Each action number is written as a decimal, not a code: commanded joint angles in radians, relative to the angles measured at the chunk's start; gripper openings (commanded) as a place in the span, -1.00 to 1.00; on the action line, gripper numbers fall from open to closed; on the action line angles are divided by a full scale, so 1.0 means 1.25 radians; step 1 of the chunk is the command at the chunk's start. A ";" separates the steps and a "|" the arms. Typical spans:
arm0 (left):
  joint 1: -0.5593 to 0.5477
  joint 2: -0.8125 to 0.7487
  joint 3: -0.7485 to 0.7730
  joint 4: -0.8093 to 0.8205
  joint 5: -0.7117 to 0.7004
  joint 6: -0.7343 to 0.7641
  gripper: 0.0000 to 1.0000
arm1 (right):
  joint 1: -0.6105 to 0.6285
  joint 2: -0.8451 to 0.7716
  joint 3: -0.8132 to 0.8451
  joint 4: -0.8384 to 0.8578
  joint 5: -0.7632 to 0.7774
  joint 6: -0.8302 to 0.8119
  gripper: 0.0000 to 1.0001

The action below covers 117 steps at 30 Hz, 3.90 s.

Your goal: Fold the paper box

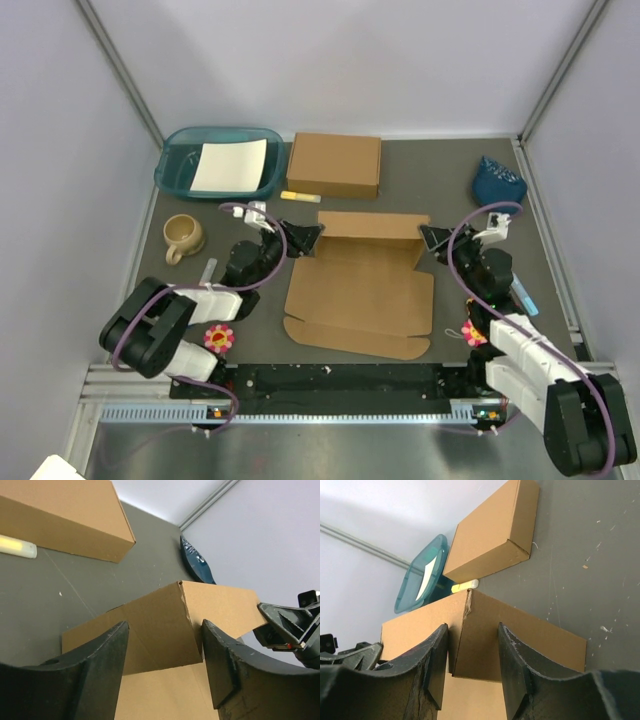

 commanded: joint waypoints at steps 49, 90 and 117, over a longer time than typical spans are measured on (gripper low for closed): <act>0.029 -0.228 0.234 -0.664 -0.167 0.143 0.69 | 0.010 -0.071 0.342 -0.587 0.021 -0.218 0.59; 0.032 -0.731 0.110 -1.006 -0.488 0.073 0.85 | 0.761 0.574 0.763 -0.747 1.009 -1.244 0.49; 0.032 -0.778 0.285 -1.055 -0.512 0.125 0.90 | 0.617 0.544 0.913 -0.814 1.022 -1.184 -1.00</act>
